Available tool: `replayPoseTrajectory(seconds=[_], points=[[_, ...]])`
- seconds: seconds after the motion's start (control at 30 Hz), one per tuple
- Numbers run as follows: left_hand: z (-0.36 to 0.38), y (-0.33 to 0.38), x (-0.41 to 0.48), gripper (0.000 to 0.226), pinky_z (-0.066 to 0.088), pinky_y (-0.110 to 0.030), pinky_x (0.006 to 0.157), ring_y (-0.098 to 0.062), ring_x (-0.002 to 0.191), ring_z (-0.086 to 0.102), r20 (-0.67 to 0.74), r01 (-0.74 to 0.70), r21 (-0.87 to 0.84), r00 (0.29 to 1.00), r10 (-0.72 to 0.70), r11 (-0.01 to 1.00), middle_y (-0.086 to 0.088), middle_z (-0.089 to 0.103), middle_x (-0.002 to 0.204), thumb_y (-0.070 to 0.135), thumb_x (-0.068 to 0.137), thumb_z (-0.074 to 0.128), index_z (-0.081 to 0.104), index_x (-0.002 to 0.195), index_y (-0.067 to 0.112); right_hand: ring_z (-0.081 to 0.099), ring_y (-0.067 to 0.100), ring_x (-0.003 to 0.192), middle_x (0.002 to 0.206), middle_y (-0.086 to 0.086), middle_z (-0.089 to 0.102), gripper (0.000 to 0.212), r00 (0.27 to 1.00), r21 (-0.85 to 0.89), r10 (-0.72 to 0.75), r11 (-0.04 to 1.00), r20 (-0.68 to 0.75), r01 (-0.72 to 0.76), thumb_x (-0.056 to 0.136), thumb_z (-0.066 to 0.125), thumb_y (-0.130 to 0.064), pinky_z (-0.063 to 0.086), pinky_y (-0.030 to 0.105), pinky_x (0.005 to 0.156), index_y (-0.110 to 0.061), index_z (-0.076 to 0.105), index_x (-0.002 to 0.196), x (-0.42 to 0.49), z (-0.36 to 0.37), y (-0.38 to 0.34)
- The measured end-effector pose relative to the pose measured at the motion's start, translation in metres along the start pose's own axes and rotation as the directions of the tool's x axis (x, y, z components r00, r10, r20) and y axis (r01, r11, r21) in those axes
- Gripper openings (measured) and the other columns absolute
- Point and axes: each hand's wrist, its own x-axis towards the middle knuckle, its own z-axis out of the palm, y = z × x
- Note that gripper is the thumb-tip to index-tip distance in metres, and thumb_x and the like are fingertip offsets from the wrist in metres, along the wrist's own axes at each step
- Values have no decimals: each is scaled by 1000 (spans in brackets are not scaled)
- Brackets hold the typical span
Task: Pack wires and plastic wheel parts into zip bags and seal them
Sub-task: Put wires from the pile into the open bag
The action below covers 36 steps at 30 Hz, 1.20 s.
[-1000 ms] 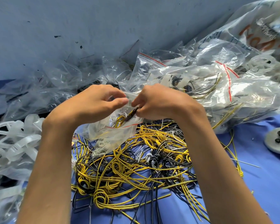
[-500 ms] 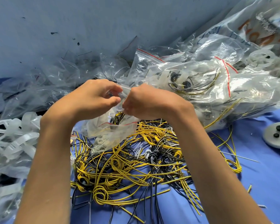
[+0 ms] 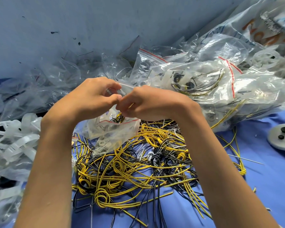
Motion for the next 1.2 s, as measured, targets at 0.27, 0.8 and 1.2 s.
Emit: replayPoseTrajectory(seconds=[0.27, 0.8, 1.2], points=[[-1, -1, -3, 33, 36, -13, 63, -10, 78, 54, -22, 35, -51, 999, -36, 998, 1, 61, 101, 26, 88, 63, 61, 120, 16, 63, 15, 87, 96, 0, 72, 22, 995, -4, 69, 998, 70, -68, 90, 55, -20, 50, 33, 80, -18, 71, 105, 3, 6, 8], [-13, -21, -10, 34, 43, -30, 85, -23, 89, 55, -13, 172, -77, 985, -173, 982, -2, 56, 94, 10, 83, 69, 60, 115, 18, 56, -6, 47, 53, -14, 62, 13, 940, 146, 213, 955, 267, -258, 82, 68, -8, 39, 5, 47, -18, 73, 89, -4, 6, 34], [-18, -17, -18, 25, 53, -24, 75, -13, 72, 62, 348, 209, -226, 930, -122, 951, 3, 65, 81, 1, 92, 54, 66, 104, 19, 67, 11, 50, 83, 11, 69, 33, 797, 138, 350, 873, 492, -468, 84, 70, -15, 53, 15, 50, -11, 64, 117, 12, 36, 47]])
